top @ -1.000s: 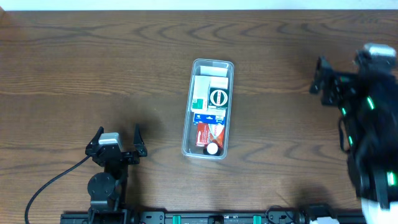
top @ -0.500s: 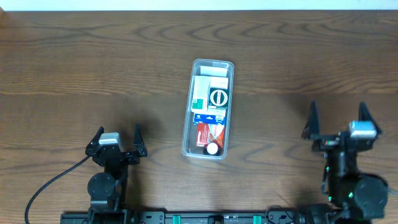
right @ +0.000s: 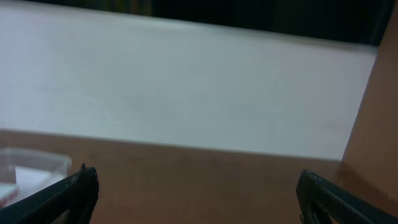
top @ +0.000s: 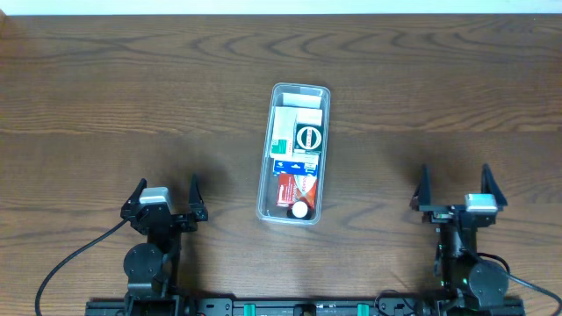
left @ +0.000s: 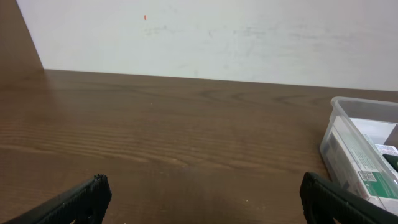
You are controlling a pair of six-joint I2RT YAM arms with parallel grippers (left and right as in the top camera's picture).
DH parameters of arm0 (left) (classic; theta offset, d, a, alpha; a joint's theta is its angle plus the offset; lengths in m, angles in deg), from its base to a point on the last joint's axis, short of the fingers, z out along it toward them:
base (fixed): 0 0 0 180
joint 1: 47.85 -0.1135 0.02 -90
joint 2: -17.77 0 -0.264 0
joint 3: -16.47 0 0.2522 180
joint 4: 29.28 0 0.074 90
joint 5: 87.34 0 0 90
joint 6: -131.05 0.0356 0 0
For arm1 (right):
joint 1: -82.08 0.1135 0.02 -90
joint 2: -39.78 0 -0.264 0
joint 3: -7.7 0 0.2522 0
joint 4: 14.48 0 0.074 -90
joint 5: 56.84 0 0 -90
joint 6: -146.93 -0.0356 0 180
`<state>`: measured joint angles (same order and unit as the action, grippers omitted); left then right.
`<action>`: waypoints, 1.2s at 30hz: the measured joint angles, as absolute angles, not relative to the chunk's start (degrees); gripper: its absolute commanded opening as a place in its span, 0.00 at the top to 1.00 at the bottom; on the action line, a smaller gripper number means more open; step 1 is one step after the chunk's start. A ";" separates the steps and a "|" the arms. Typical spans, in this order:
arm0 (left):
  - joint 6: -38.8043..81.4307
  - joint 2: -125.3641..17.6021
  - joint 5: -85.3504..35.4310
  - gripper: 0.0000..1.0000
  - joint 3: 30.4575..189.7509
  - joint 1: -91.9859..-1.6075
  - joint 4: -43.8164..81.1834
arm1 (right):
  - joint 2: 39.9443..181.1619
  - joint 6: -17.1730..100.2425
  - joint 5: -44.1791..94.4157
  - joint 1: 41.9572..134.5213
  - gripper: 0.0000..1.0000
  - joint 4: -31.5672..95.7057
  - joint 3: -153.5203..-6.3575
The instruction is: Pack container
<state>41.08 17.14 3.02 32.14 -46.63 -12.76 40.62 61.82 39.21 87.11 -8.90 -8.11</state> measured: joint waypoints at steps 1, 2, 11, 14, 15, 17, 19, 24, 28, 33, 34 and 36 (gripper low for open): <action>41.08 17.14 3.02 0.02 32.14 -46.63 -12.76 | 40.56 61.82 39.21 87.11 0.01 -8.09 -7.52; 41.08 17.14 3.04 0.02 32.14 -46.63 -12.76 | 40.56 61.82 39.21 87.11 0.01 -7.17 -7.08; 41.08 17.14 3.02 0.02 32.14 -46.63 -12.76 | 40.45 61.82 39.21 87.11 0.01 -0.29 -6.47; 41.08 17.14 3.02 0.02 32.14 -46.63 -12.76 | 40.51 61.80 39.18 87.11 0.01 2.62 -6.47; 41.08 17.14 3.02 0.02 32.14 -46.63 -12.76 | 40.49 61.80 39.16 87.11 0.01 2.64 -6.47; 41.08 17.14 3.02 0.02 32.14 -46.63 -12.76 | 40.51 61.80 39.16 87.11 0.01 2.66 -6.47; 41.08 17.14 3.02 0.02 32.14 -46.63 -12.76 | 40.51 61.80 39.18 87.11 0.01 2.66 -6.47; 41.08 17.14 3.04 0.02 32.14 -46.63 -12.76 | 40.51 61.80 39.16 87.11 0.01 2.66 -6.47; 41.08 17.14 3.02 0.02 32.14 -46.63 -12.76 | 40.51 61.82 39.16 87.11 0.01 2.66 -6.47; 41.08 17.14 3.02 0.02 32.14 -46.63 -12.76 | 40.51 61.80 39.16 87.11 0.01 2.66 -6.47; 41.08 17.14 3.02 0.02 32.14 -46.63 -12.76 | 40.51 61.80 39.16 87.11 0.01 2.66 -6.47; 41.08 17.14 3.02 0.02 32.14 -46.63 -12.76 | 40.51 61.80 39.18 87.11 0.01 2.66 -6.47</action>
<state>41.08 17.14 3.02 32.14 -46.63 -12.76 40.51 61.80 39.18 87.11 2.66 -6.47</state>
